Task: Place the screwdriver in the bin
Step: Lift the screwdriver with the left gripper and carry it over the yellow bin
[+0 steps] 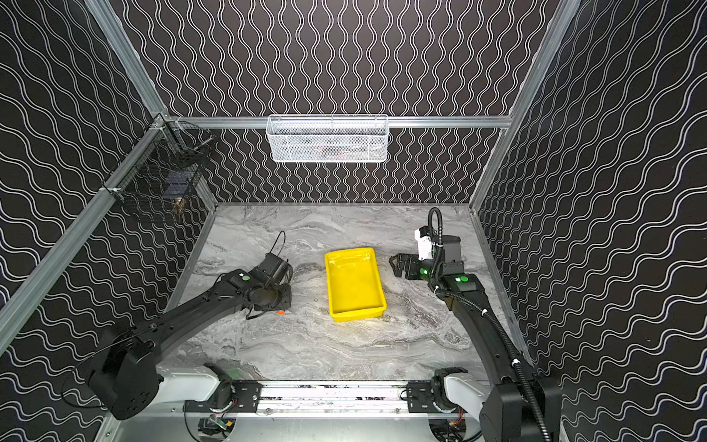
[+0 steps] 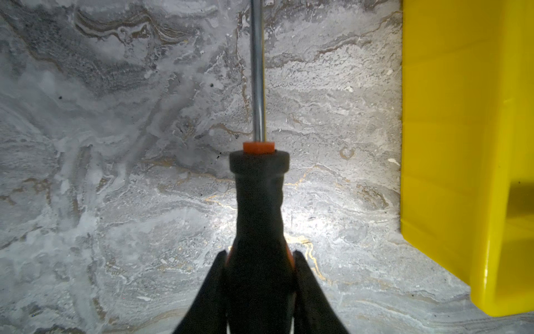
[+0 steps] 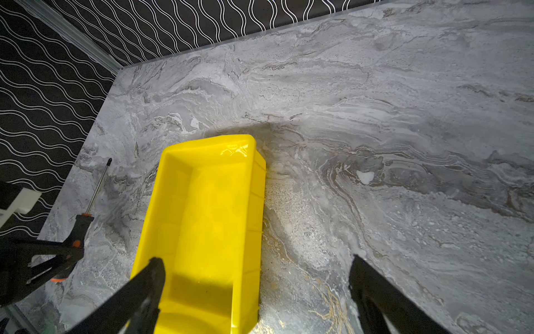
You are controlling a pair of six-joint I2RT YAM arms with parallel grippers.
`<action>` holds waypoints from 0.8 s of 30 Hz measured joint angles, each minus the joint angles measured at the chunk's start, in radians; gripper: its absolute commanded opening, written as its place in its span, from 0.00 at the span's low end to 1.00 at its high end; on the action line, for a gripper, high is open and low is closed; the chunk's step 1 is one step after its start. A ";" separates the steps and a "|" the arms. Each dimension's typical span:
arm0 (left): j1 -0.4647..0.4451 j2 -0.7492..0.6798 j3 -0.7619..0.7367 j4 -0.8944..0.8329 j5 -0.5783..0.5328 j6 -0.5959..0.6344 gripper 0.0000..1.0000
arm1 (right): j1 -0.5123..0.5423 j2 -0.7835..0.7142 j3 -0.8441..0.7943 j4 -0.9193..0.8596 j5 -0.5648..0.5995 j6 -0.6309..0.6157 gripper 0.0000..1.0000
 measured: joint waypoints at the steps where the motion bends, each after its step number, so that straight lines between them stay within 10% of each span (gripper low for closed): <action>1: -0.004 0.000 0.007 -0.002 0.000 0.000 0.00 | 0.000 -0.001 -0.001 0.000 0.000 0.000 0.99; 24: -0.208 0.262 0.368 -0.005 -0.063 0.007 0.00 | 0.000 -0.061 -0.024 -0.026 0.003 -0.006 0.99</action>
